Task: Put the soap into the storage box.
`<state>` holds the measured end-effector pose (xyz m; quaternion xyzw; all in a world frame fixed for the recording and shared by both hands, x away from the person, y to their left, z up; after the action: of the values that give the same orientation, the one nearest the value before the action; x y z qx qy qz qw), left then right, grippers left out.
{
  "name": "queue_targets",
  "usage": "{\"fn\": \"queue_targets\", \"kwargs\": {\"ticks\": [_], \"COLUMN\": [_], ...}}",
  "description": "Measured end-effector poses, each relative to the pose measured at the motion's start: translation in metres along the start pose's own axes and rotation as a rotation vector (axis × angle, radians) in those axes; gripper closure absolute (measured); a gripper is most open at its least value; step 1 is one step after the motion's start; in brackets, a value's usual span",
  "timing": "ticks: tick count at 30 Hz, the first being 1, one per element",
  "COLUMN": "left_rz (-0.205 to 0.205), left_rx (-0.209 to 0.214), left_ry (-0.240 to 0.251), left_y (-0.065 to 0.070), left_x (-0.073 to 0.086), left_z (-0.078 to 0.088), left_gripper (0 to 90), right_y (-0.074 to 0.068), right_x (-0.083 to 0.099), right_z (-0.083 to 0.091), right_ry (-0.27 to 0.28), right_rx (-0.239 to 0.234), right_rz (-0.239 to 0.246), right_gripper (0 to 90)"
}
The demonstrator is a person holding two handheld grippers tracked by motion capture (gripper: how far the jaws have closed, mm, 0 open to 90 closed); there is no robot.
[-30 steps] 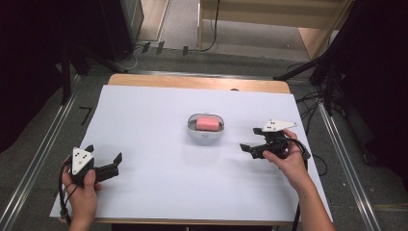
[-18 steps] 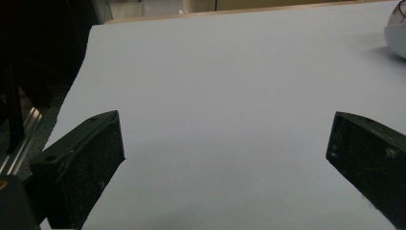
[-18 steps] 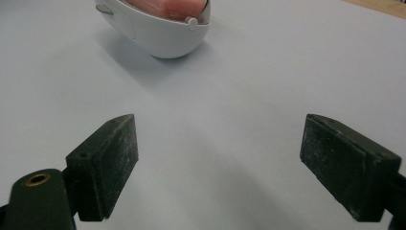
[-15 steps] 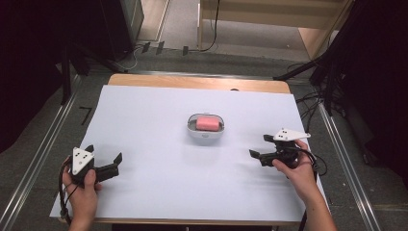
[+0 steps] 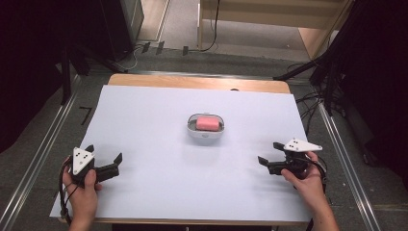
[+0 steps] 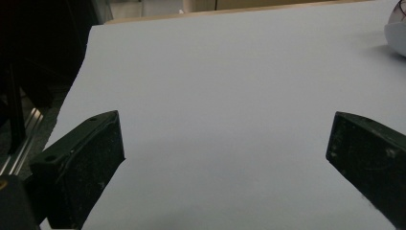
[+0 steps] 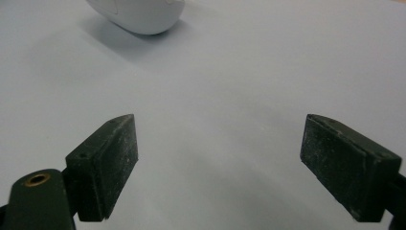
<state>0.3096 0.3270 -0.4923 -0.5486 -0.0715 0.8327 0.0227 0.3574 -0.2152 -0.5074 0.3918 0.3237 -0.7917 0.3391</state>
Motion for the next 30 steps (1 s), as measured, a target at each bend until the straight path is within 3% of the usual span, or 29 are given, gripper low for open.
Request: {"fn": "queue_targets", "kwargs": {"ticks": [30], "left_rz": [-0.009], "left_rx": [0.001], "left_ry": [0.001], "left_y": [0.0], "left_x": [0.0], "left_z": [0.0], "left_gripper": [0.0], "right_y": [0.006], "right_x": [0.039], "right_z": [0.049], "right_ry": [0.054], "right_rx": [0.094], "right_rz": [-0.061], "right_gripper": [13.5]}}
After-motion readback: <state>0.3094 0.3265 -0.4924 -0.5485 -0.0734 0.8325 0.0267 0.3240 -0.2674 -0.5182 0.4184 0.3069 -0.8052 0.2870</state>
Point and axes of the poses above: each handheld gripper's, and its own axes: z roughly backward along the jaws, x roughly out of its underside, y roughly to its right, the point moved 7 cm from there along -z, roughly forward along the jaws, and after that the axes turned 15 degrees about -x, right-handed, at the moved point
